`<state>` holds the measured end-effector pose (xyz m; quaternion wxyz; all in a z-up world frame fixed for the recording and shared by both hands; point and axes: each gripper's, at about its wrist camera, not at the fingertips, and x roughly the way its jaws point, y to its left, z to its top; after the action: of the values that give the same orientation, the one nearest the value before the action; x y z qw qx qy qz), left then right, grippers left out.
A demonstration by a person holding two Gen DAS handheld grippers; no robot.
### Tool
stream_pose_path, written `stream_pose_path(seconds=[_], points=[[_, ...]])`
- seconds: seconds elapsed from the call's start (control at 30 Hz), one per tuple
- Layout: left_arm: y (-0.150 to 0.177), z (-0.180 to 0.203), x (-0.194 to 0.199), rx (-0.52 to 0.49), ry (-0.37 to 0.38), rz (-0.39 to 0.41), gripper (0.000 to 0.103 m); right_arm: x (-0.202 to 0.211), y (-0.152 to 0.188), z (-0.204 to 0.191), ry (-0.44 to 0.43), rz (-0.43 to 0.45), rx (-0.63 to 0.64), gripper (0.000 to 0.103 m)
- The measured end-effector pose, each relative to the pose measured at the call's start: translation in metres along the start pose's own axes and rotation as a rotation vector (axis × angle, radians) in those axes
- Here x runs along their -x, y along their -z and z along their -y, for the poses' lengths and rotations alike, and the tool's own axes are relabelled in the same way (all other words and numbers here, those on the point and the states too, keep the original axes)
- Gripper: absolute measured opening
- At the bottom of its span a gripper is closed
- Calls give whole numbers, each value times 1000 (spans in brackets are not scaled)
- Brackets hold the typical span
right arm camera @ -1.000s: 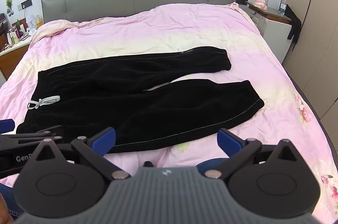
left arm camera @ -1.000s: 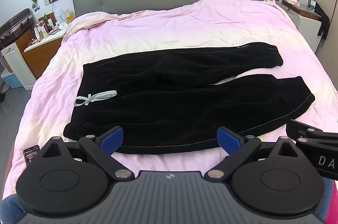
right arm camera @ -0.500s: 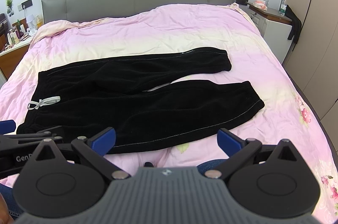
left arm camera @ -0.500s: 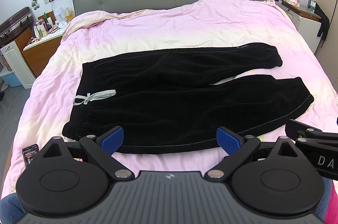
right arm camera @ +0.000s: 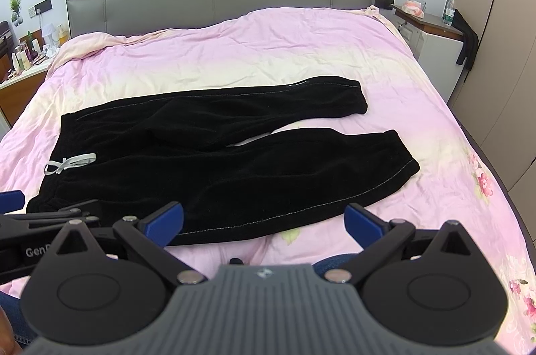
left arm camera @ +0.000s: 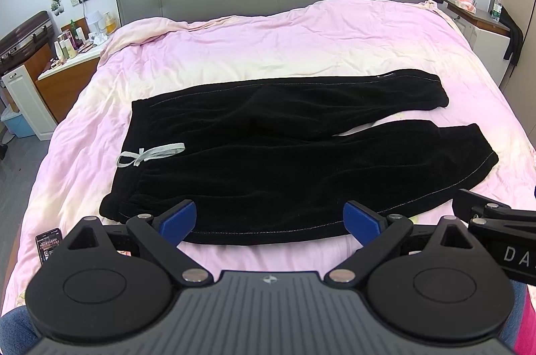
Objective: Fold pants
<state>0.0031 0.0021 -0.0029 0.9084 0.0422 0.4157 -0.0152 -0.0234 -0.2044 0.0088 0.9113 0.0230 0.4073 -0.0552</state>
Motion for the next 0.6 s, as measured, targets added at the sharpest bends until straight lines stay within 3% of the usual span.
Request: stream_pose_path(seconds=[0.6], points=[[2, -1, -3, 2, -1, -11, 103, 0, -3, 1, -2, -8, -4, 98]])
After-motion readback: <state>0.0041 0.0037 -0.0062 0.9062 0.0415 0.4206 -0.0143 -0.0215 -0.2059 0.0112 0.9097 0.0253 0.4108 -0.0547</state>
